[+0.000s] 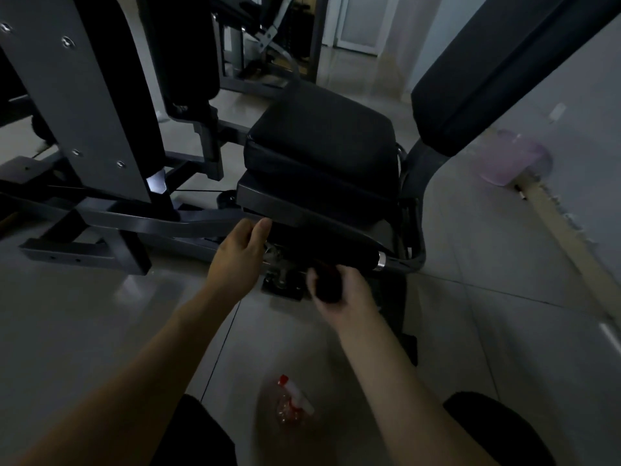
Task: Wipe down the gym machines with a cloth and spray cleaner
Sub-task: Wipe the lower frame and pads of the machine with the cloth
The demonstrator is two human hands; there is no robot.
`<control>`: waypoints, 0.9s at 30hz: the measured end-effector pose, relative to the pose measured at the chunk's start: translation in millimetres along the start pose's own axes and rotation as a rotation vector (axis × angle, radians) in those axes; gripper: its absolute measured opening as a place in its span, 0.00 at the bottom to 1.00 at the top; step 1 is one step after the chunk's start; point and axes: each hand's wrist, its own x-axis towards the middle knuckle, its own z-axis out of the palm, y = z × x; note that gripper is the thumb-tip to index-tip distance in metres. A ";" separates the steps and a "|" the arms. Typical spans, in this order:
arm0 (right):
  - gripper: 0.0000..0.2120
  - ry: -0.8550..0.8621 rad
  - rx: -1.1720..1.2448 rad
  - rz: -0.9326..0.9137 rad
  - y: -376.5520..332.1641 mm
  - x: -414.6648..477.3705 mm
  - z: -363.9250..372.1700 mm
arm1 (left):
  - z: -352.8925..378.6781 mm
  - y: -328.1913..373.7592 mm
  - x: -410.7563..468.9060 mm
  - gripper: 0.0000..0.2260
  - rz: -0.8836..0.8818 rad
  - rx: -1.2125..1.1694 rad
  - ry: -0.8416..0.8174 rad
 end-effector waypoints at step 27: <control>0.17 0.384 -2.023 -1.446 -60.5 -3.1 -69.7 | 60.3 -1.1 -10.5 0.12 0.020 -0.410 0.358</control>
